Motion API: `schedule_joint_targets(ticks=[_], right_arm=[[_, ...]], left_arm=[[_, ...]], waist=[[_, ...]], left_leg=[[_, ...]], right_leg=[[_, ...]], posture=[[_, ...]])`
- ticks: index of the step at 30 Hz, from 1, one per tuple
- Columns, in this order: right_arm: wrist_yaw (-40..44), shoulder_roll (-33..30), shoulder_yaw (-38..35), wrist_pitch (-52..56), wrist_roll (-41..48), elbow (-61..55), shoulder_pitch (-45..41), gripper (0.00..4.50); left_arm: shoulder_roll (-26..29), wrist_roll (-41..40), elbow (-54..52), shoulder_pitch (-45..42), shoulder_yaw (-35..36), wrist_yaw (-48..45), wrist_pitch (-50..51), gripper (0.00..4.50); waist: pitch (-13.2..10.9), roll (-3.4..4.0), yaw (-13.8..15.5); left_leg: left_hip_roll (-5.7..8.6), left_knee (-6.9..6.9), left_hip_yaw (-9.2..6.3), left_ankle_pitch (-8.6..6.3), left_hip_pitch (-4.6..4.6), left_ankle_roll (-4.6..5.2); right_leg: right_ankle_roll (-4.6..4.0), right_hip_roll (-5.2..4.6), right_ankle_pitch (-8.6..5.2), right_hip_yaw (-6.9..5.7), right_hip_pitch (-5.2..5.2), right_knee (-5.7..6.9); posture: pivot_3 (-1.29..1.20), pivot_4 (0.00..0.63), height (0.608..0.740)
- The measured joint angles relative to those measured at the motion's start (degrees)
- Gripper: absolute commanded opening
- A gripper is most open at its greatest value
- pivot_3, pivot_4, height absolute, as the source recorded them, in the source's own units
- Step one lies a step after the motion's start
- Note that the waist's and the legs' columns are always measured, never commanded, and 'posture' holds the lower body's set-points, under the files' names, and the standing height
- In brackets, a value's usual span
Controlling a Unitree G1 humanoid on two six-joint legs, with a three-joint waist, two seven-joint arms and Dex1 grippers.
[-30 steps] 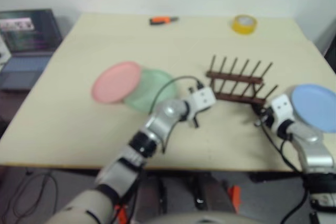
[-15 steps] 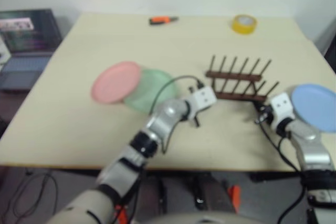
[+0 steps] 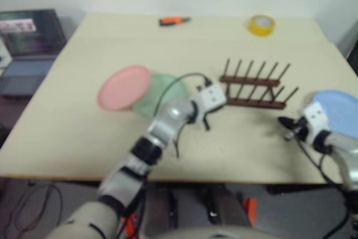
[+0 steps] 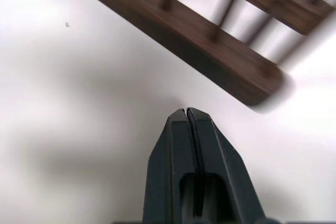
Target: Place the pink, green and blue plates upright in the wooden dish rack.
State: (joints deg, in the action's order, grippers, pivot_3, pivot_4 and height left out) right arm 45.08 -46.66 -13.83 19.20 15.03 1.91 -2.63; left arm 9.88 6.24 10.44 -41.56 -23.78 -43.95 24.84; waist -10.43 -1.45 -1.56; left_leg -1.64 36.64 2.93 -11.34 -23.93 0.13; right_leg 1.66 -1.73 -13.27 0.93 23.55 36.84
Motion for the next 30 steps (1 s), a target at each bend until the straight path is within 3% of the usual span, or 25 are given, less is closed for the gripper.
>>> schedule_joint_targets(ticks=[2, 5, 14, 16, 17, 19, 25, 30], right_arm=[[2.37, -3.55, -3.05, 2.58, 1.81, -1.26, 0.26, 0.00], [5.69, -7.42, -5.82, 4.99, 3.72, -2.66, 1.36, 0.59], [9.69, -11.72, -8.58, 7.32, 4.42, -1.58, 1.20, 3.67], [10.00, -11.84, -8.59, 7.32, 4.28, -1.08, 0.94, 4.40], [10.34, -11.89, -8.65, 7.58, 4.58, -1.14, 0.79, 4.46], [11.88, -11.90, -9.45, 8.80, 6.79, -2.68, 0.41, 4.46], [16.36, -14.63, -15.96, 16.03, 21.08, -15.66, -7.88, 4.46], [15.55, -13.90, -11.80, 18.81, 26.33, -19.55, -15.58, 4.46]], left_arm=[[1.31, -1.59, -2.41, -0.93, 1.43, -1.47, 1.81, 0.39], [2.83, -3.97, -6.15, -2.00, 3.42, -3.31, 4.42, 1.28], [8.25, -8.21, -11.20, -2.97, 5.70, -6.86, 7.67, 4.50], [10.06, -8.58, -12.43, -2.85, 5.68, -7.52, 7.63, 4.50], [11.41, -8.93, -13.04, -2.84, 5.73, -8.06, 7.63, 4.50], [14.95, -9.57, -14.07, -2.80, 6.78, -9.00, 7.65, 4.50], [33.41, -13.90, -17.41, -1.00, 19.03, -15.78, 6.23, 4.50], [43.72, -18.83, -16.84, 7.60, 28.23, -22.17, 3.47, 4.50]], waist=[[0.00, -0.01, -0.02], [-0.01, -0.02, -0.02], [-0.02, -0.05, -0.02], [-0.03, -0.05, -0.09], [-0.03, -0.04, -0.14], [-0.06, -0.03, -0.33], [-0.15, -0.04, -0.67], [-0.18, -0.11, -0.20]], left_leg=[[0.00, 0.02, -0.04, 0.00, 0.03, 0.00], [0.00, 0.02, -0.11, 0.00, 0.04, 0.00], [0.03, 0.01, -0.07, 0.00, 0.02, 0.00], [0.01, 0.00, -0.06, 0.00, 0.03, 0.00], [0.00, -0.01, -0.06, 0.00, 0.03, 0.00], [-0.02, -0.03, -0.06, 0.00, 0.04, 0.00], [-0.17, -0.29, -0.18, 0.00, 0.14, -0.01], [-0.16, -0.56, -0.03, 0.00, 0.12, -0.02]], right_leg=[[0.00, 0.01, 0.00, -0.02, -0.02, 0.02], [-0.02, 0.02, -0.01, -0.07, -0.04, 0.01], [-0.03, 0.01, -0.02, -0.04, -0.03, -0.03], [-0.04, 0.01, -0.03, -0.03, -0.02, -0.02], [-0.05, 0.02, -0.03, -0.03, 0.00, 0.00], [-0.06, 0.07, -0.04, 0.00, 0.05, 0.04], [-0.18, 0.34, -0.09, -0.08, 0.10, 0.06], [-0.40, 0.05, -0.28, -0.08, 0.20, -0.01]], posture=[[0.00, 0.150, 0.740], [0.00, 0.150, 0.740], [0.00, 0.150, 0.740], [0.00, 0.150, 0.740], [0.00, 0.150, 0.740], [0.00, 0.150, 0.740], [0.00, 0.150, 0.740], [0.00, 0.150, 0.740]])
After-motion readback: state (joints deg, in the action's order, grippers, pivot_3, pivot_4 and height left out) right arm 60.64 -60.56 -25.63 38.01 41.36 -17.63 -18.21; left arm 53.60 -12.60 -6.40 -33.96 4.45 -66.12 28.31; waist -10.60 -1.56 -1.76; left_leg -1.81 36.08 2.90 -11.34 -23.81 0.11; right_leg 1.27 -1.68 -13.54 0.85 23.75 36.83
